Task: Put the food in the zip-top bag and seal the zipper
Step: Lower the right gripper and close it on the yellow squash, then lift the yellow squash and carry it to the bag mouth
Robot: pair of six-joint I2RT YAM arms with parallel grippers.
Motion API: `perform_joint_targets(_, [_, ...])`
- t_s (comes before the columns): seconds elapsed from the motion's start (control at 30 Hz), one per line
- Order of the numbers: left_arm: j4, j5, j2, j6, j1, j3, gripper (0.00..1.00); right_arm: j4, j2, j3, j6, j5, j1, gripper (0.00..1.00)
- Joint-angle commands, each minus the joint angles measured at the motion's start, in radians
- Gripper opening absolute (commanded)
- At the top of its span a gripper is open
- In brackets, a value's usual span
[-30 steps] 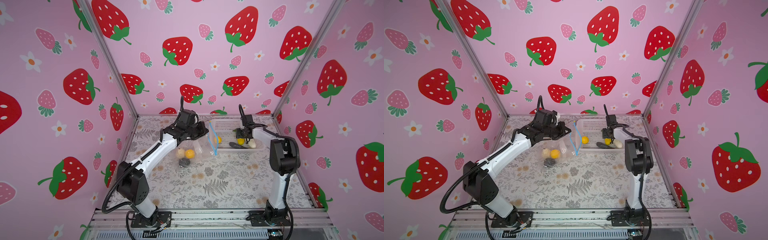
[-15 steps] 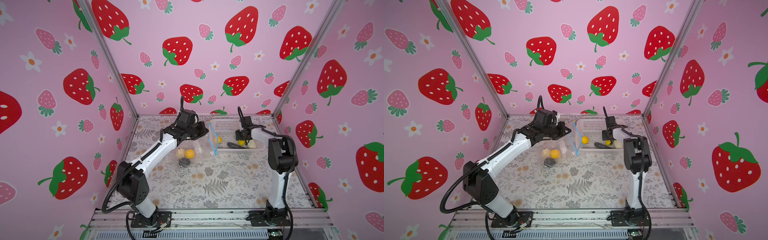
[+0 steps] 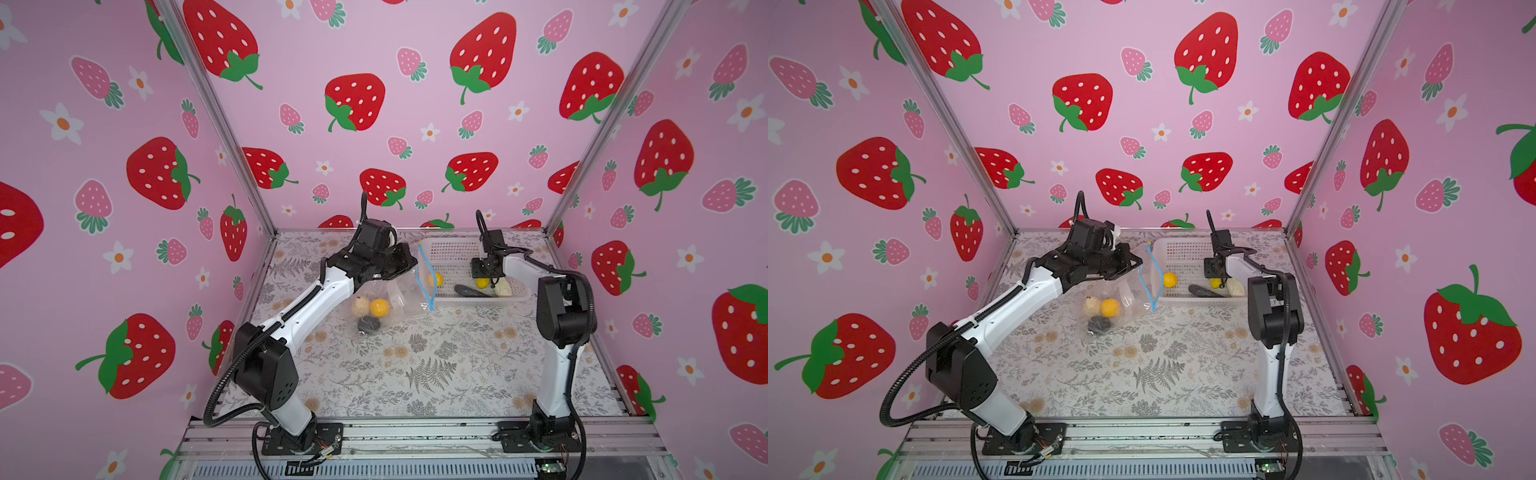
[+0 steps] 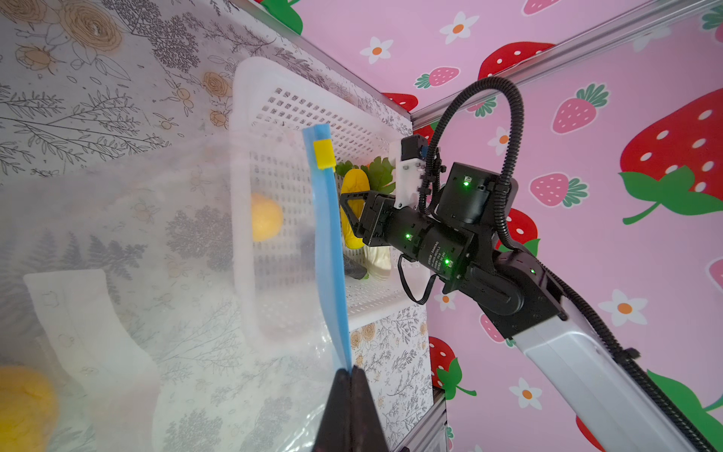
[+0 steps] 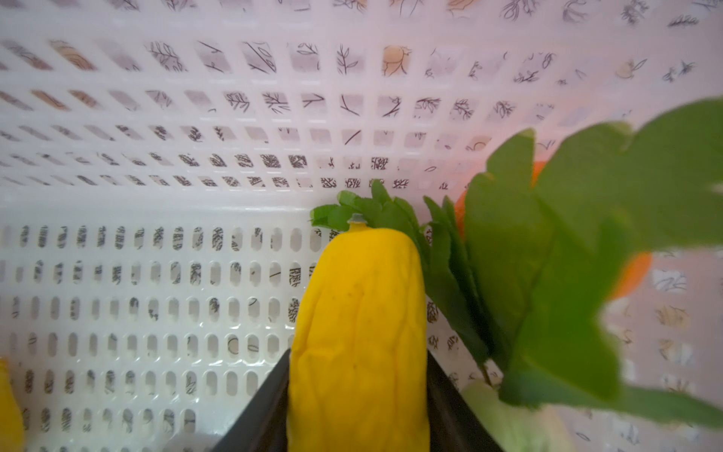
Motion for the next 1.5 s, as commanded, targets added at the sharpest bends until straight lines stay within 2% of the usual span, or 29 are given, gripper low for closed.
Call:
perform_joint_targets(0.0, [0.013, 0.014, -0.03, -0.012, -0.004, -0.007, 0.0, -0.029, -0.065, 0.037, 0.003, -0.014, -0.006, 0.48])
perform_joint_targets(0.2, [0.01, 0.007, -0.031, -0.007, -0.004, -0.009, 0.0, -0.03, -0.104, 0.034, 0.009, -0.019, -0.006, 0.48])
perform_joint_targets(0.47, [0.003, 0.001, -0.027, -0.008, -0.006, 0.002, 0.0, -0.036, -0.162, 0.009, 0.027, -0.086, -0.006, 0.48])
perform_joint_targets(0.8, [-0.011, -0.004, -0.016, -0.006, -0.006, 0.014, 0.0, -0.017, -0.288, -0.071, 0.084, -0.257, 0.005, 0.48])
perform_joint_targets(0.87, [-0.011, 0.0, -0.009, -0.008, -0.005, 0.021, 0.0, -0.002, -0.31, -0.092, 0.11, -0.324, 0.012, 0.48])
perform_joint_targets(1.2, [-0.004, 0.006, 0.003, -0.015, -0.006, 0.023, 0.0, 0.02, -0.405, -0.145, 0.18, -0.497, 0.082, 0.47])
perform_joint_targets(1.47, [0.001, 0.008, 0.004, -0.015, -0.005, 0.021, 0.0, -0.002, -0.44, -0.128, 0.192, -0.536, 0.134, 0.47])
